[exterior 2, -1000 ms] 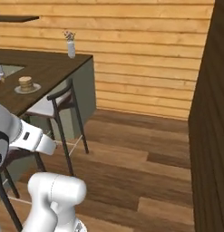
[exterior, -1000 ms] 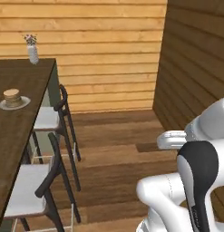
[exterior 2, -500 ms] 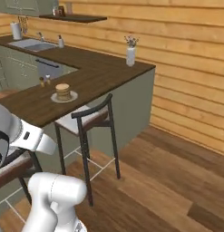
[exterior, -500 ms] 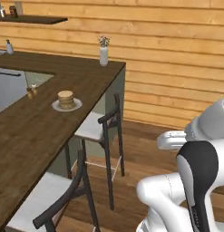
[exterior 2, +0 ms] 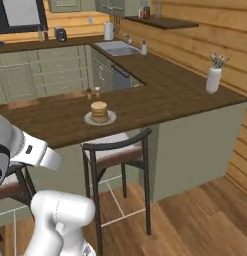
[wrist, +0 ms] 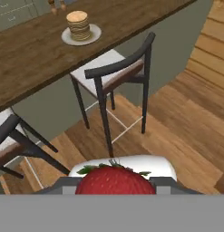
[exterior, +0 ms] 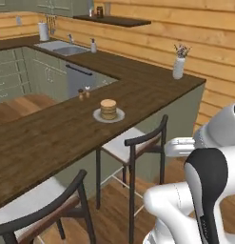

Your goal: Take the strawberry from the fridge and place it on top of the pancake, located on the dining counter.

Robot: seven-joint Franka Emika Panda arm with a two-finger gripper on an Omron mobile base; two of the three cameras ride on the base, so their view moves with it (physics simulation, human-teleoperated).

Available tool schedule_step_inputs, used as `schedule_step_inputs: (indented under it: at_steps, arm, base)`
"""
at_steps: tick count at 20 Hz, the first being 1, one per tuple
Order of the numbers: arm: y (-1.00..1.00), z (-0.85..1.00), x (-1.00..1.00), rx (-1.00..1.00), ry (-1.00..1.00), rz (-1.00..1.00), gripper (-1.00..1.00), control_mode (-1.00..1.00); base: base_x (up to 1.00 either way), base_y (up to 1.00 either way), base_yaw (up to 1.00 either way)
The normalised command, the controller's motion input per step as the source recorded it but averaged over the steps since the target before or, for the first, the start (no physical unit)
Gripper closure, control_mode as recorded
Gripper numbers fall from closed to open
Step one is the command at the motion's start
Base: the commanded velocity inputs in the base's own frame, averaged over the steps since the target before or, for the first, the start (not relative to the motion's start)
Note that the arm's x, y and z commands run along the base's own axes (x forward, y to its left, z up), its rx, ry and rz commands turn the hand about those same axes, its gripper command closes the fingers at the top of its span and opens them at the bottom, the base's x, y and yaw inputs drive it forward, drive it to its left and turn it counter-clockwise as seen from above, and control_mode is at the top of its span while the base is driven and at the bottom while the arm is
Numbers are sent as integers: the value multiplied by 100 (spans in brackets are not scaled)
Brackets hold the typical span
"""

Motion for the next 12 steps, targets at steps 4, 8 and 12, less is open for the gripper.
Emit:
schedule_step_inputs:
  at_steps: [4,8,12]
  arm:
    - [0,0,0,0,0,0,100,100]
    - [0,0,0,0,0,0,100,100]
    - [0,0,0,0,0,0,100,100]
  base:
    - [35,-100,61]
    - [34,-100,65]
    - [39,-94,60]
